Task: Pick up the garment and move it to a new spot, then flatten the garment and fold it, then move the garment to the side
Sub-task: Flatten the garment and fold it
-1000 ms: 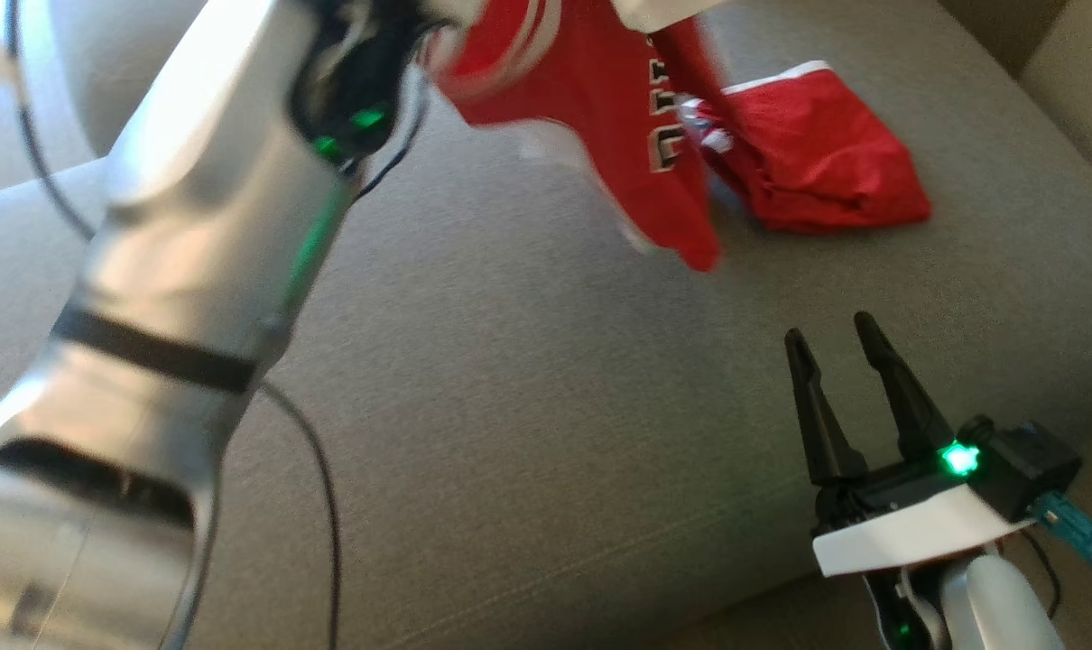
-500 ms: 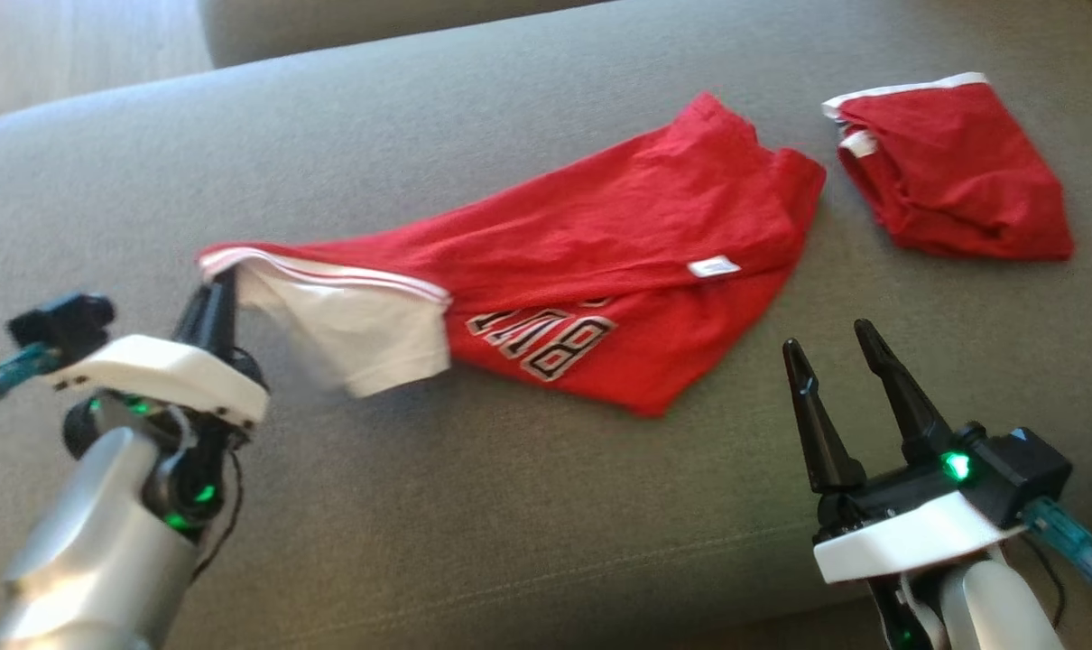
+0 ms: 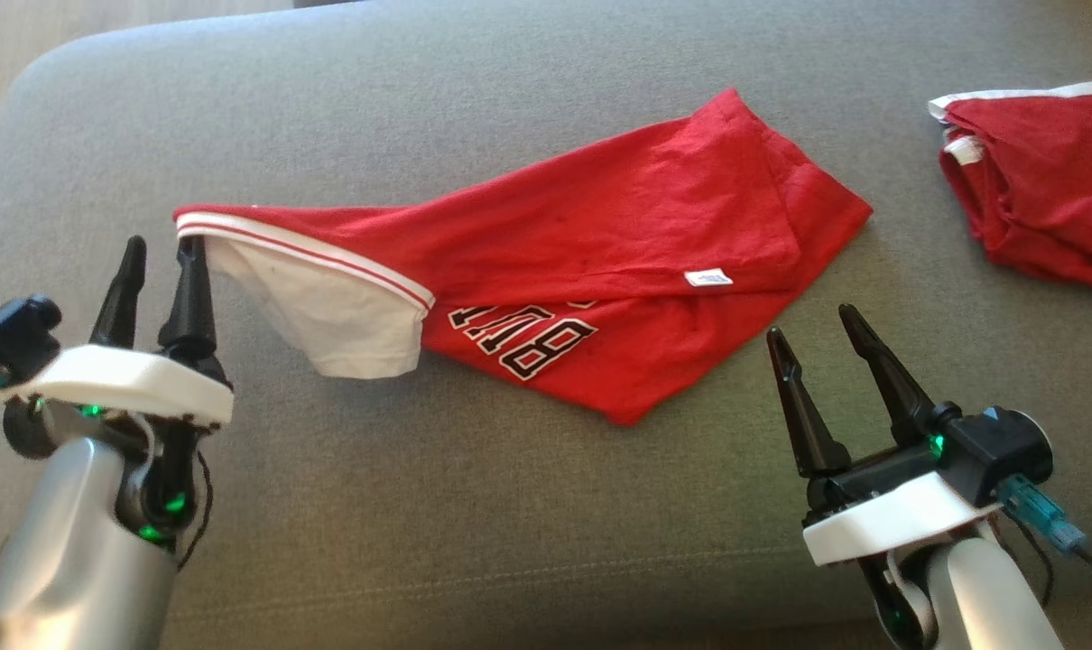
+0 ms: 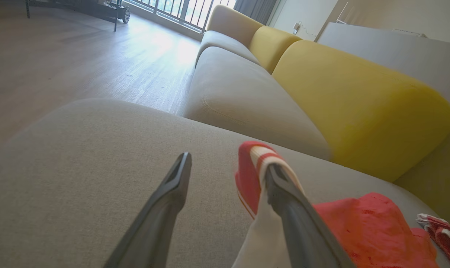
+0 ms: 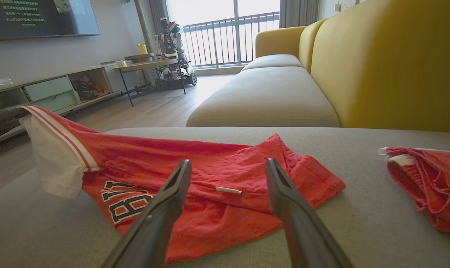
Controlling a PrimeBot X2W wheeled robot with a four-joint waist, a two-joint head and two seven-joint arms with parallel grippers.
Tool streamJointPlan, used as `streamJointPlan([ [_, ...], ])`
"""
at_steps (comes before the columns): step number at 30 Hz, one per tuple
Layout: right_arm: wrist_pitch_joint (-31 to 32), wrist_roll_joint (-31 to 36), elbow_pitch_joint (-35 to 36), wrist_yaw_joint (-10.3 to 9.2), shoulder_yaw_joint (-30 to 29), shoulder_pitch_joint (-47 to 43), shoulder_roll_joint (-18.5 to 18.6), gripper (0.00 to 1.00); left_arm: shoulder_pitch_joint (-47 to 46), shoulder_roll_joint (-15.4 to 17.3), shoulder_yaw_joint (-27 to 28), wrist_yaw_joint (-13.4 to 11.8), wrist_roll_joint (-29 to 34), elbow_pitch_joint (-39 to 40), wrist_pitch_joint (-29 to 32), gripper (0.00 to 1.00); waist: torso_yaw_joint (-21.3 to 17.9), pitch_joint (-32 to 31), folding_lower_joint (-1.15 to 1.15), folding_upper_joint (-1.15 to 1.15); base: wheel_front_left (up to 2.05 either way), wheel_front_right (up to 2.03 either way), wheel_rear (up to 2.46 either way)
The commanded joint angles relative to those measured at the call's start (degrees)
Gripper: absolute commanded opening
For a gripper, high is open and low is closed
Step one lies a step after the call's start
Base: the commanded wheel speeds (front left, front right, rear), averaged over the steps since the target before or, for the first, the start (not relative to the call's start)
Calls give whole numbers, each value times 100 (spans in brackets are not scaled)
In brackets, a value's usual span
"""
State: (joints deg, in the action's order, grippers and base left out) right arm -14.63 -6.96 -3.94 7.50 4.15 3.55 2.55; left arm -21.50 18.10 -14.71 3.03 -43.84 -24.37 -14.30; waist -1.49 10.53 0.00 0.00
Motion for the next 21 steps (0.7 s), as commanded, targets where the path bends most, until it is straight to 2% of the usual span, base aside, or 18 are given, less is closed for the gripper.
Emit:
streamJointPlan([
  [1,-37,36,152,-1,137,140,32,100,-98,141,311,-1,117,209,-69,100,30,25,0,0,0,0,0],
  [7,-37,-27,192,-1,127,149,32,100,490,-286,903,-104,1017,790,-69,100,65,145,0,0,0,0,0],
  [11,-37,-124,200,-1,139,142,32,100,1039,-683,1267,-128,1555,1207,-69,100,52,207,0,0,0,0,0],
  [13,-37,-168,203,-1,136,147,32,100,1279,-897,1381,-59,1758,1376,-69,100,49,236,0,0,0,0,0],
  [18,-37,-238,179,-1,173,191,32,100,1455,-1164,1505,191,2216,1662,-70,100,-14,272,0,0,0,0,0],
  [21,-37,-289,172,-1,173,211,32,100,1414,-1248,1341,330,2333,1875,-70,100,-86,264,0,0,0,0,0],
])
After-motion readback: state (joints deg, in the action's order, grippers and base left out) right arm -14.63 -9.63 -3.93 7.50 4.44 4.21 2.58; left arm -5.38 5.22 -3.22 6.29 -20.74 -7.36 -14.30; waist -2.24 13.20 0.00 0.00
